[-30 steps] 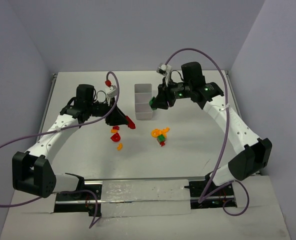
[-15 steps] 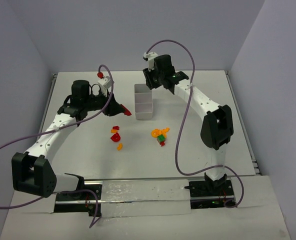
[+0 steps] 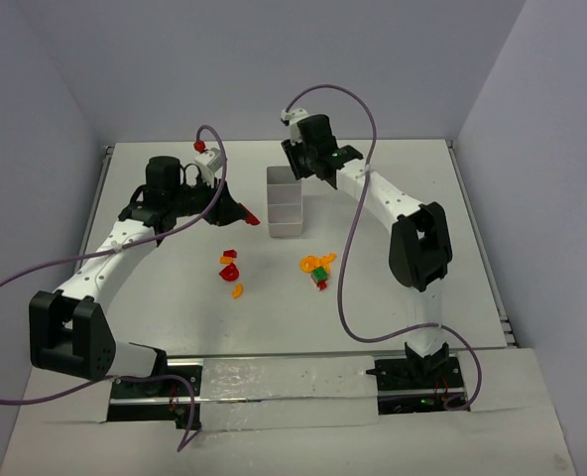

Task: Sort the legos into containers by color

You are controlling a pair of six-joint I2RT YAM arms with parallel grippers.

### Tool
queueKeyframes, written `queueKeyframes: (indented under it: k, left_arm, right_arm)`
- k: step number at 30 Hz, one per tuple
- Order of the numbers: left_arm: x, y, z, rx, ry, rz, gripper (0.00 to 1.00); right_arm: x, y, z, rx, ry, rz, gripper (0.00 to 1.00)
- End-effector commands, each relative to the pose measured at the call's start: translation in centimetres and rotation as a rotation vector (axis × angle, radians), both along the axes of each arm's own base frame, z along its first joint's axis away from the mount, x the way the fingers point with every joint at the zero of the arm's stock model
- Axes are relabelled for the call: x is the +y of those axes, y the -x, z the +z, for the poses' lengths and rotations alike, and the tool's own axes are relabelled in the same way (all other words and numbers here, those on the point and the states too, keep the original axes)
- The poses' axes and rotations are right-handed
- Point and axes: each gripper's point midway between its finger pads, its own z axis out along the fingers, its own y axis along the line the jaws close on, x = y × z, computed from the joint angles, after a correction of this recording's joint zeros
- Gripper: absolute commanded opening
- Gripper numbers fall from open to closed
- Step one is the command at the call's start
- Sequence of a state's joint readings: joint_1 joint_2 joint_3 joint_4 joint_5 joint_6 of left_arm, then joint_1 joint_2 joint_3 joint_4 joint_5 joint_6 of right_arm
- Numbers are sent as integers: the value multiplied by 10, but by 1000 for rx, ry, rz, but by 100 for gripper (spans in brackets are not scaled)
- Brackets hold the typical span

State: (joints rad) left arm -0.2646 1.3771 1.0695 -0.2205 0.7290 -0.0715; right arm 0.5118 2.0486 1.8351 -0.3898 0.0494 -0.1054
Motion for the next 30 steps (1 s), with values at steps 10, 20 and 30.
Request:
queueKeyframes:
  k: [10, 20, 30]
  left_arm:
    - [1, -18, 25, -84, 14, 28, 0]
    - [4, -26, 25, -93, 5, 67, 0]
    - [-21, -66, 25, -107, -28, 257, 0]
  right_arm:
    - [30, -9, 10, -69, -22, 31, 46]
    - [32, -7, 21, -82, -29, 27, 71]
    - [16, 17, 89, -120, -146, -16, 100]
